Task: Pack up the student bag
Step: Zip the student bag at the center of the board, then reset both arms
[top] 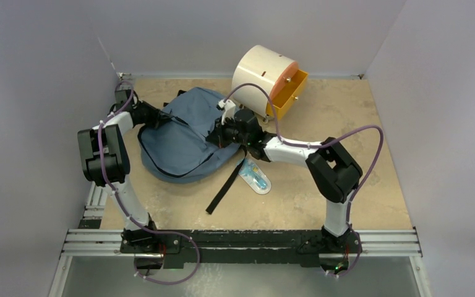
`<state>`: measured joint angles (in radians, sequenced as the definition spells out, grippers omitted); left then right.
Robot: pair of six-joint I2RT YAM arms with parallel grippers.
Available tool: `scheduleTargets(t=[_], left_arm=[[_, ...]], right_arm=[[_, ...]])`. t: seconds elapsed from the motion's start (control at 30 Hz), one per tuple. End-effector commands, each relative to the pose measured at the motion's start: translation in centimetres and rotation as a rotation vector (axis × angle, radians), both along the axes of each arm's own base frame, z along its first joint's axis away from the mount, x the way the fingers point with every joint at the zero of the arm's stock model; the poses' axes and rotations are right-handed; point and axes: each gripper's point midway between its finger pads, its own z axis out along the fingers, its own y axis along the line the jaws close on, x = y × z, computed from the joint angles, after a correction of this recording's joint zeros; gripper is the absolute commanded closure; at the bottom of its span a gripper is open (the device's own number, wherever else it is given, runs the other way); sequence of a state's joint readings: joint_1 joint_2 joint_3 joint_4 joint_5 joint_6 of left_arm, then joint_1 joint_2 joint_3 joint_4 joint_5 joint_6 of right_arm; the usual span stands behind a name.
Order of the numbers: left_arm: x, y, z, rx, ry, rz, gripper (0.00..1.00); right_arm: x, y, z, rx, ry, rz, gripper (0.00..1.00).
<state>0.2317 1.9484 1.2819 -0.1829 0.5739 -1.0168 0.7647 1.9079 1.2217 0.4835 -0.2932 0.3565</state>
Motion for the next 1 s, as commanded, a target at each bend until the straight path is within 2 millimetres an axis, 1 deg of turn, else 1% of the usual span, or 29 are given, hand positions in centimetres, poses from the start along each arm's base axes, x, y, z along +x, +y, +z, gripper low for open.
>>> scheduleTargets(t=[0.0, 0.1, 0.27, 0.33, 0.37, 0.4, 0.43, 0.5, 0.53, 0.57, 0.63, 0.67, 0.7, 0.8, 0.83, 0.9, 0.97], left_arm=[[3.0, 4.3, 1.2, 0.14, -0.111, 0.086, 1.0], [3.0, 4.4, 1.4, 0.145, -0.117, 0.085, 1.0], [3.1, 4.5, 1.9, 0.161, -0.136, 0.081, 1.0], [3.2, 4.4, 2.4, 0.166, -0.16, 0.067, 1.0], [3.2, 4.2, 3.1, 0.166, -0.185, 0.05, 1.0], [3.3, 3.9, 3.8, 0.166, -0.214, 0.027, 1.0], [3.1, 3.2, 4.9, 0.153, -0.257, -0.017, 1.0], [2.8, 2.5, 7.1, 0.164, -0.326, -0.061, 0.91], [2.6, 2.3, 8.4, 0.18, -0.363, -0.069, 0.82], [2.2, 2.1, 9.7, 0.203, -0.395, -0.073, 0.7], [1.5, 1.8, 12.5, 0.279, -0.466, -0.072, 0.52], [0.9, 1.5, 14.5, 0.33, -0.52, -0.08, 0.46], [0.4, 0.9, 15.8, 0.364, -0.552, -0.091, 0.4], [-1.6, -0.6, 19.4, 0.445, -0.637, -0.124, 0.36], [-2.4, -1.5, 20.5, 0.47, -0.679, -0.153, 0.35], [-4.4, -3.4, 22.4, 0.535, -0.76, -0.216, 0.34], [-6.7, -5.4, 23.5, 0.606, -0.828, -0.281, 0.33]], right_arm=[[-0.6, -1.5, 1.7, -0.003, -0.049, -0.02, 1.0], [-0.8, -2.3, 0.6, -0.034, -0.038, -0.036, 1.0], [-0.9, -2.7, -1.6, -0.078, -0.007, -0.049, 1.0], [-0.8, -2.7, -1.7, -0.081, -0.005, -0.053, 1.0], [-0.7, -2.7, -1.4, -0.077, -0.009, -0.055, 1.0], [-0.6, -2.7, -0.7, -0.067, -0.02, -0.057, 0.99], [-0.5, -2.7, 0.2, -0.054, -0.038, -0.065, 0.94], [-0.1, -3.0, 2.3, -0.026, -0.071, -0.095, 0.8], [0.0, -3.3, 3.4, -0.015, -0.089, -0.115, 0.71], [0.2, -3.7, 4.6, -0.003, -0.109, -0.134, 0.66], [0.4, -4.5, 6.9, 0.019, -0.154, -0.178, 0.56], [0.6, -5.2, 7.9, 0.023, -0.176, -0.209, 0.51], [0.6, -5.8, 8.8, 0.029, -0.195, -0.234, 0.47], [0.5, -7.9, 11.6, 0.048, -0.256, -0.308, 0.38], [0.2, -8.8, 13.2, 0.064, -0.283, -0.332, 0.35], [-0.3, -10.5, 15.1, 0.077, -0.317, -0.383, 0.3], [-0.9, -12.5, 17.0, 0.09, -0.351, -0.44, 0.25]])
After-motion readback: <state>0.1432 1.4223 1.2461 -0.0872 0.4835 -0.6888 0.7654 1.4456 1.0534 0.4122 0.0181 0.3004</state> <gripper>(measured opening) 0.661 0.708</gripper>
